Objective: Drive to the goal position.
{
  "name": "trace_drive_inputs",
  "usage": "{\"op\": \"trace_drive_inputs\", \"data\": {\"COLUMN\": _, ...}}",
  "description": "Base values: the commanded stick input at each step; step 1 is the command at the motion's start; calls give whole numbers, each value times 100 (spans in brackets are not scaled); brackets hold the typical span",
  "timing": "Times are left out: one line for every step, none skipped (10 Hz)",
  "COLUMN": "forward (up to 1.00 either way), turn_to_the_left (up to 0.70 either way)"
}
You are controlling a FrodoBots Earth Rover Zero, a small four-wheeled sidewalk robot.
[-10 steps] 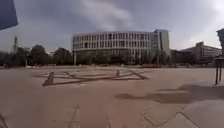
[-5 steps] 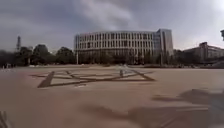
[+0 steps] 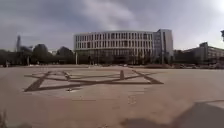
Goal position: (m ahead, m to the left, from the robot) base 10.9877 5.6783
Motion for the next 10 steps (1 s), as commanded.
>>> {"op": "trace_drive_inputs", "data": {"forward": 100, "turn_to_the_left": 0}}
{"op": "trace_drive_inputs", "data": {"forward": 100, "turn_to_the_left": 0}}
{"op": "trace_drive_inputs", "data": {"forward": 100, "turn_to_the_left": 0}}
{"op": "trace_drive_inputs", "data": {"forward": 100, "turn_to_the_left": 0}}
{"op": "trace_drive_inputs", "data": {"forward": 100, "turn_to_the_left": 0}}
{"op": "trace_drive_inputs", "data": {"forward": 100, "turn_to_the_left": 0}}
{"op": "trace_drive_inputs", "data": {"forward": 100, "turn_to_the_left": 0}}
{"op": "trace_drive_inputs", "data": {"forward": 100, "turn_to_the_left": 0}}
{"op": "trace_drive_inputs", "data": {"forward": 100, "turn_to_the_left": 0}}
{"op": "trace_drive_inputs", "data": {"forward": 100, "turn_to_the_left": 0}}
